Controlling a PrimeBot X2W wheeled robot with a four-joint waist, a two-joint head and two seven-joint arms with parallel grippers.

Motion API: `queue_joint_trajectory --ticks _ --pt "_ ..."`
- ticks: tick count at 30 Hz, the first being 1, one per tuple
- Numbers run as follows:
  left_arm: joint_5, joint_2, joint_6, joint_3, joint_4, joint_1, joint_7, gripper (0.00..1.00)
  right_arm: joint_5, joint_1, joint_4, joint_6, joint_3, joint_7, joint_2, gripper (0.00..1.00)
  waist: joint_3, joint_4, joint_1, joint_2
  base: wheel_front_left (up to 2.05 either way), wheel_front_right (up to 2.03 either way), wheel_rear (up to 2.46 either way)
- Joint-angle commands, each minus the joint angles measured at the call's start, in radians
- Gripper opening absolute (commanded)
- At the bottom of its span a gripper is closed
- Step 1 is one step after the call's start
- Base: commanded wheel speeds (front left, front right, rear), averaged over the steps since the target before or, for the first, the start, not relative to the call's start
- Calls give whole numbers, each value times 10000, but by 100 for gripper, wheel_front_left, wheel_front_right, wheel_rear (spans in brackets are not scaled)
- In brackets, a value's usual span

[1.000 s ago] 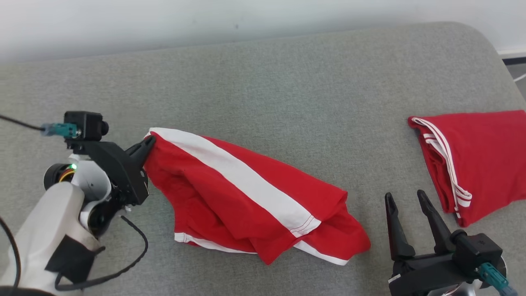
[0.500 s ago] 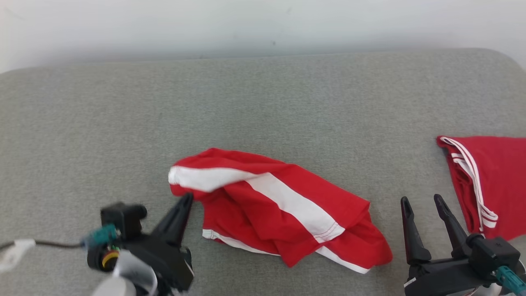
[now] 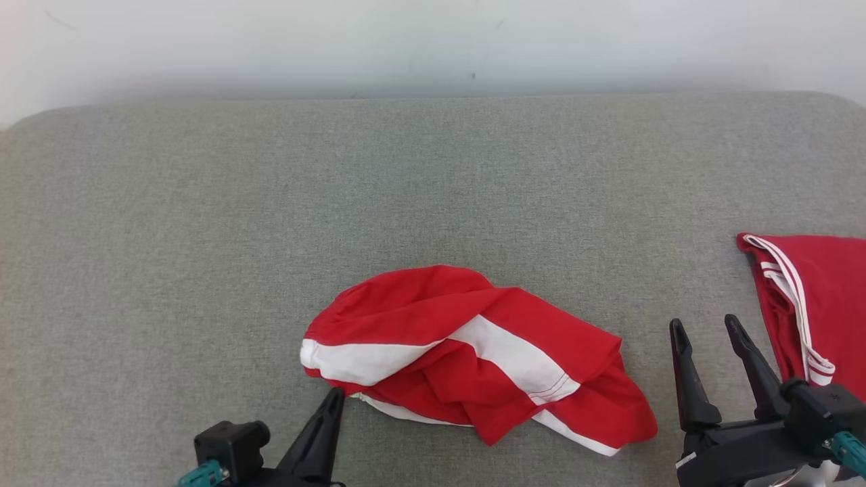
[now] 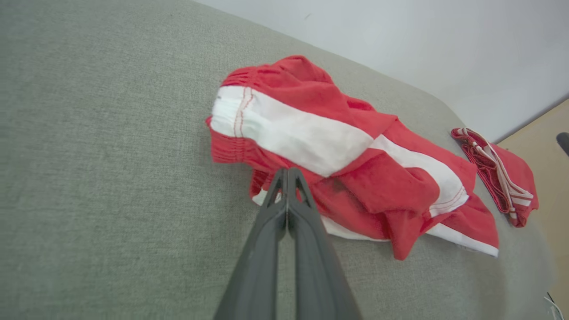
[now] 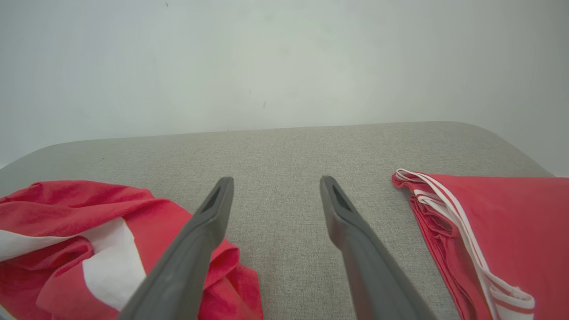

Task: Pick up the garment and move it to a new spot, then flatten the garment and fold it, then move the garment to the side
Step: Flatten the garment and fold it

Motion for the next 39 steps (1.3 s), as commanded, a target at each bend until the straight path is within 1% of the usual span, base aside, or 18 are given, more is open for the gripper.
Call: queue_joint_trajectory --ticks 1,2,3,4,5,10,14,15,20,24,30,35,39 --pt "-21 -81 62 67 235 25 -228 0 103 -87 -6 -9 -9 -10 -29 100 -18 -76 1 1 0 0 0" --pt "29 -138 96 110 327 -28 -384 0 98 -98 -6 -9 -11 -59 -4 100 -30 -102 1 1 0 0 0" --pt "123 -119 102 87 488 -42 -435 28 91 -95 8 -9 -3 -80 18 100 -49 -133 1 1 0 0 0" --pt "141 -167 110 134 565 -51 -626 46 102 -78 30 -9 35 -72 56 100 -76 -165 1 1 0 0 0" --pt "227 -179 152 192 623 -103 -772 100 98 -67 23 -9 31 -104 91 100 -96 -184 1 1 0 0 0" --pt "609 -48 407 596 608 -220 -1610 100 124 62 35 -9 -33 -174 241 100 -288 -242 1 1 0 0 0" --pt "942 253 569 1013 434 -399 -2050 100 75 -52 6 -9 14 -237 283 100 -409 -259 1 1 0 0 0" --pt "1256 409 652 1208 328 -547 -2227 100 37 -88 21 -9 -7 -263 299 100 -492 -229 1 1 0 0 0" --pt "1724 707 730 1591 289 -753 -2423 100 -47 -61 98 -9 75 -257 302 100 -697 -160 1 1 0 0 0" --pt "2022 966 703 2102 351 -758 -2500 100 -165 59 189 -9 330 -240 363 100 -930 -140 1 1 0 0 0" --pt "2505 1327 614 2657 337 -167 -2523 100 -411 345 315 -9 602 -206 439 100 -1239 -180 1 1 0 0 0" --pt "2647 1488 449 2426 377 440 -2498 100 -628 728 277 -9 400 -71 542 100 -1442 -223 1 1 0 0 0" --pt "2646 1466 299 2100 421 722 -2384 100 -685 1086 132 -9 207 -20 630 100 -1644 -247 1 1 0 0 0"
